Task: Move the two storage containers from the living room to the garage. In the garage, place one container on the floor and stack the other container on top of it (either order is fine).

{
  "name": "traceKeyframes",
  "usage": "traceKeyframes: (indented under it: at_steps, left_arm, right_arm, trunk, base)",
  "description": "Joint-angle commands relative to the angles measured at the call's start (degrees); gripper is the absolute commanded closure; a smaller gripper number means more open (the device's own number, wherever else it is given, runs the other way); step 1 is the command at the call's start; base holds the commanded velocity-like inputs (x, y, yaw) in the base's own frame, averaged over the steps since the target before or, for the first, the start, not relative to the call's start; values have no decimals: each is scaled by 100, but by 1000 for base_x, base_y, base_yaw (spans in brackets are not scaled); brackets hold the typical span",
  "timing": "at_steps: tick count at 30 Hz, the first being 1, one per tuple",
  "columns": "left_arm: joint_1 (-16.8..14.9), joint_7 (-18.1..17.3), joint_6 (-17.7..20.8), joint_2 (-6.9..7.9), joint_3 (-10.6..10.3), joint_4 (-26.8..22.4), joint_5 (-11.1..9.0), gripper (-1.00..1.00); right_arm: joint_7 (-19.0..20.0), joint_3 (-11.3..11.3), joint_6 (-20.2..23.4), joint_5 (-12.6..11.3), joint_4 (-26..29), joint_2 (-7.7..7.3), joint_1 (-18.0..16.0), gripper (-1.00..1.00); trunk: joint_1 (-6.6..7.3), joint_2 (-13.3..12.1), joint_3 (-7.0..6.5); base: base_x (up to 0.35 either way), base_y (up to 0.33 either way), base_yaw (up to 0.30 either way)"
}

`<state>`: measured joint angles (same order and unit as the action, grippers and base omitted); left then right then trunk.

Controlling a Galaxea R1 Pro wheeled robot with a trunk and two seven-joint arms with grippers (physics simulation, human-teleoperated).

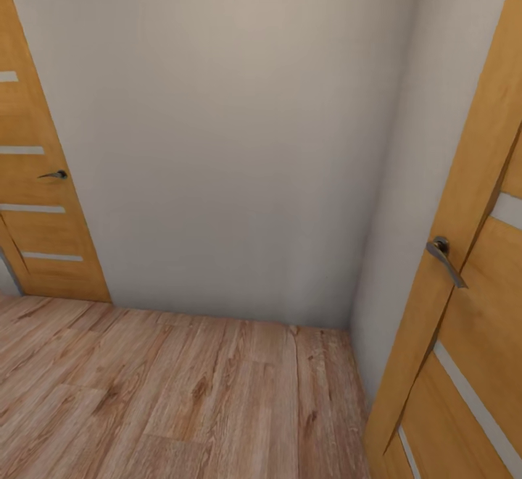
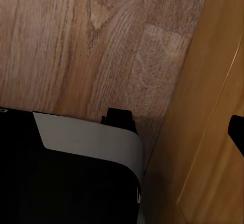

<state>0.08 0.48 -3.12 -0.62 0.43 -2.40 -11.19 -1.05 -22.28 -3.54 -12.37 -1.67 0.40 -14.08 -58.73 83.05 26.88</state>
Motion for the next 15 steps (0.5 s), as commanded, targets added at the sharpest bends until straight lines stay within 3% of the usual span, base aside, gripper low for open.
traceKeyframes:
  at_steps: [1,6,15]
  left_arm:
    - [1,5,-12,-5,1,-4,-32,-100]
    - [1,5,-6,-8,1,-3,-32,-100]
    - [1,5,-4,9,1,1,-32,-100]
  right_arm:
    - [-9,-49,-33,-55,-18,4,-7,-100]
    - [-9,-49,-33,-55,-18,4,-7,-100]
    - [-9,-49,-33,-55,-18,4,-7,-100]
  trunk:
    - [0,3,5]
    - [0,3,5]
    - [0,3,5]
  base:
    - [5,17,0]
    - [27,7,0]
    - [290,0,0]
